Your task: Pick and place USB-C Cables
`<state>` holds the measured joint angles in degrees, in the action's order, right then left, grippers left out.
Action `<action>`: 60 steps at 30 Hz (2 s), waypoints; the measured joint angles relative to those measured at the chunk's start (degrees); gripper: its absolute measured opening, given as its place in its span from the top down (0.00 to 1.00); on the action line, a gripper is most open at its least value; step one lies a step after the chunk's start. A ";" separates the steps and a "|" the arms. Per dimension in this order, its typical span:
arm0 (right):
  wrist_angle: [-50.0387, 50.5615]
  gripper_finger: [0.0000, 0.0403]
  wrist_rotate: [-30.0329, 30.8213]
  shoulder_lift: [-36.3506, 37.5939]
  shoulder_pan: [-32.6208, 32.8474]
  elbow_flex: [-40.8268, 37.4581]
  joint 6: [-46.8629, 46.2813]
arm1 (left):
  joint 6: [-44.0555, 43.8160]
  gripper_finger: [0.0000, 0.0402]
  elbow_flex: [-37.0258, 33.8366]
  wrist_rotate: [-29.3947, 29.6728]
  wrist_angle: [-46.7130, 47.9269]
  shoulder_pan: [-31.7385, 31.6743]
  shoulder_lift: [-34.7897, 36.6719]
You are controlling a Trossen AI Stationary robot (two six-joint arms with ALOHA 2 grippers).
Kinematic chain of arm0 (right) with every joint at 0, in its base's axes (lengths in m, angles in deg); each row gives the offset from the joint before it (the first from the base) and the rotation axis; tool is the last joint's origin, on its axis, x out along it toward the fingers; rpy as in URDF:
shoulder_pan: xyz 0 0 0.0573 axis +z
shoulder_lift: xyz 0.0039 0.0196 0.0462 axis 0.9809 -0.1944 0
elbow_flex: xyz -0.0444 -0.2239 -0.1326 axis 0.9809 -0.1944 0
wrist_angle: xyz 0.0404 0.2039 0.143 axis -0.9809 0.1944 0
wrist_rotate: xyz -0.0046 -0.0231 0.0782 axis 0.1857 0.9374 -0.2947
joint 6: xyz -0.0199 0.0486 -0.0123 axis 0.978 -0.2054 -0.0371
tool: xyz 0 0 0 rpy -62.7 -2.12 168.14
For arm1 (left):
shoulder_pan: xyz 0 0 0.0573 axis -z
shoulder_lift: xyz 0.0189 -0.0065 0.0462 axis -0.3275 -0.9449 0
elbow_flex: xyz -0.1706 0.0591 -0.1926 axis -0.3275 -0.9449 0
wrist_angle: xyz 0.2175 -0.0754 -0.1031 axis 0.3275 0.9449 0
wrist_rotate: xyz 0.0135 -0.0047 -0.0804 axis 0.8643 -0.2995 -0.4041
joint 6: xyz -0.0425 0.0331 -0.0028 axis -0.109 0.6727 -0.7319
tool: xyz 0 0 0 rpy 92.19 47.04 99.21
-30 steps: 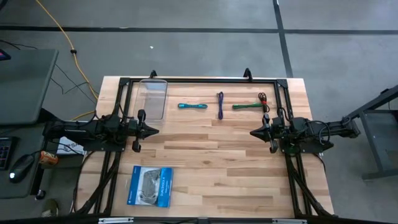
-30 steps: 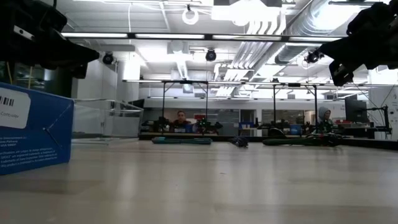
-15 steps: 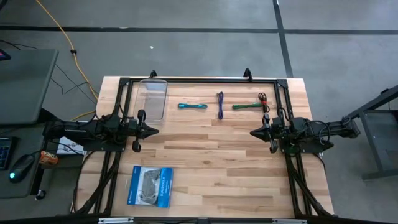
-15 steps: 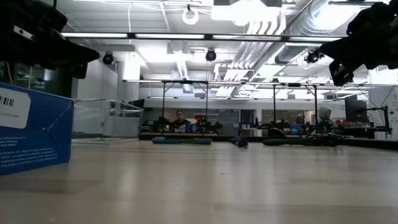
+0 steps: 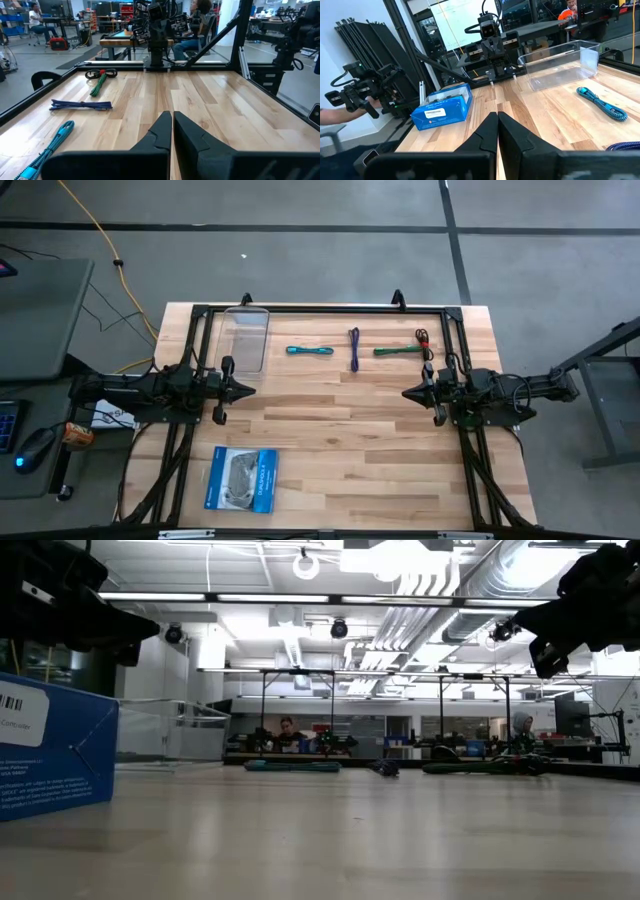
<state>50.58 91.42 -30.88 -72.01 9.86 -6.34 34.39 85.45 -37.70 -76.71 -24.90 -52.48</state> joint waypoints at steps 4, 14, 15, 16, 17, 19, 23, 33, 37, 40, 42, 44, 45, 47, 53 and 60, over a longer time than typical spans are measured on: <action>0.00 0.99 0.00 -0.01 0.00 -0.01 0.01 | 0.00 1.00 0.00 0.00 -0.01 0.00 0.00; 0.00 0.99 0.00 -0.01 0.00 0.00 0.00 | -0.01 1.00 0.00 0.02 -0.02 0.01 0.00; 0.00 0.99 0.00 -0.01 0.00 0.00 0.00 | 0.00 1.00 0.00 0.00 -0.02 0.00 0.01; 0.00 0.99 0.00 0.00 -0.02 -0.02 0.00 | -0.02 1.00 0.00 0.01 0.00 0.00 0.02; 0.01 0.99 0.00 -0.01 0.00 -0.01 0.01 | 0.00 1.00 0.00 -0.01 -0.02 0.01 0.00; 0.01 0.99 0.00 -0.01 0.00 0.00 0.01 | -0.02 1.00 0.00 0.02 -0.02 -0.01 0.00; 0.01 0.99 0.00 -0.01 -0.01 -0.02 0.00 | -0.01 1.00 0.00 0.02 -0.02 -0.02 0.00; 0.00 0.99 0.00 -0.02 0.00 -0.02 0.02 | 0.00 1.00 0.00 0.02 -0.01 0.00 0.02; 0.01 0.99 0.00 0.00 -0.01 -0.01 0.00 | -0.01 1.00 0.00 0.02 -0.01 0.00 0.00; 0.01 0.99 0.00 -0.01 -0.02 -0.01 0.00 | 0.00 1.00 0.00 0.02 -0.01 0.00 0.00; 0.00 0.99 0.00 -0.02 -0.02 -0.02 0.00 | -0.02 1.00 0.00 0.02 -0.01 0.01 0.00; 0.00 0.99 0.00 -0.02 0.00 0.00 0.00 | 0.00 1.00 0.00 0.01 -0.01 0.00 0.01; 0.00 0.99 0.00 -0.01 -0.01 0.00 0.01 | -0.01 1.00 0.00 0.00 0.00 -0.01 0.01; 0.02 0.99 0.00 -0.01 0.00 -0.02 0.02 | 0.00 1.00 0.00 0.01 -0.02 -0.02 0.00; 0.00 0.99 0.00 -0.02 0.00 -0.02 0.00 | 3.58 1.00 0.00 0.20 -0.08 -0.03 0.01; 0.01 0.99 0.00 0.00 -0.01 0.00 0.01 | 23.56 1.00 0.00 1.04 -0.35 -0.19 0.00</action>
<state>50.59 91.42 -30.89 -72.02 9.86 -6.33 57.95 85.45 -36.65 -77.06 -25.09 -52.48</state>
